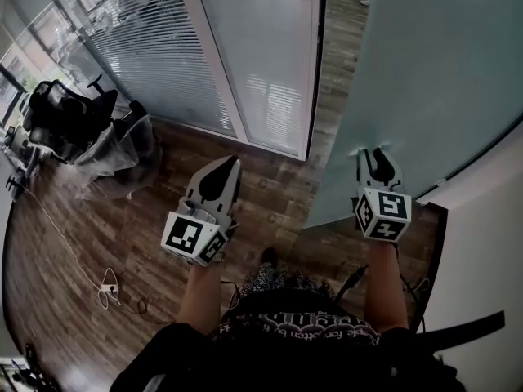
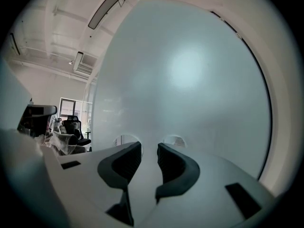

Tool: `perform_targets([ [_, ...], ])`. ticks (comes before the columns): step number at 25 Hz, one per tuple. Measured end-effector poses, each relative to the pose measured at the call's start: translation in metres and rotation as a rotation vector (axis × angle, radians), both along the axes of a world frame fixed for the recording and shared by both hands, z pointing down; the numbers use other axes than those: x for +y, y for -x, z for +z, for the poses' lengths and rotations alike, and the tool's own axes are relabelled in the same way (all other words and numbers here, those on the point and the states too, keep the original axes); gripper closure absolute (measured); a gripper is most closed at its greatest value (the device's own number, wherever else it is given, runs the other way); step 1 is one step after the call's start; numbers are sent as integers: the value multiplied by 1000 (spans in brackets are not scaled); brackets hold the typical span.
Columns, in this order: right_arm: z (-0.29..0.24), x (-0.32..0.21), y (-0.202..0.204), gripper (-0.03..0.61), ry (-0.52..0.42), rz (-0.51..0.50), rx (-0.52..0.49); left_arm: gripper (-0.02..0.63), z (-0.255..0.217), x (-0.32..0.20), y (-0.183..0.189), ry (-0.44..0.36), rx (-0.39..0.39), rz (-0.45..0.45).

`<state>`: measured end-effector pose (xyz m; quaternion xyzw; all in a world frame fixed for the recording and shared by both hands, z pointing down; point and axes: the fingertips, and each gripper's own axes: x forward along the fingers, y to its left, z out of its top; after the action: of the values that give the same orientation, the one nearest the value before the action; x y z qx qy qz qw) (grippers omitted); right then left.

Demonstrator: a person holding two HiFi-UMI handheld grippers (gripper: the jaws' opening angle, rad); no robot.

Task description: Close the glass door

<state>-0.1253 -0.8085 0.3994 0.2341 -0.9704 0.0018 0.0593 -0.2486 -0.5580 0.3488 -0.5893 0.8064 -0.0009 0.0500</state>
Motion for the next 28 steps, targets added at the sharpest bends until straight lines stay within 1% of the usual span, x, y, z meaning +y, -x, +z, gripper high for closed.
perform_targets([
  [5,1,-13,30,468,0,23,1,612,3,-9,30,-9,3,18],
  [9,0,-24,54,468,-5,54,-2,612,7,-19,69,-19,16,33],
  [15,-1,-52,93,468,1,111,-19,612,-5,-52,133,-48,4,100],
  [19,-1,-72,117,468,6,154,-9,612,-8,-66,172,-37,1,125],
  [22,2,-86,132,468,3,176,-9,612,-6,-75,191,-40,-2,143],
  [28,4,-118,163,468,8,197,12,612,5,-87,219,-32,28,139],
])
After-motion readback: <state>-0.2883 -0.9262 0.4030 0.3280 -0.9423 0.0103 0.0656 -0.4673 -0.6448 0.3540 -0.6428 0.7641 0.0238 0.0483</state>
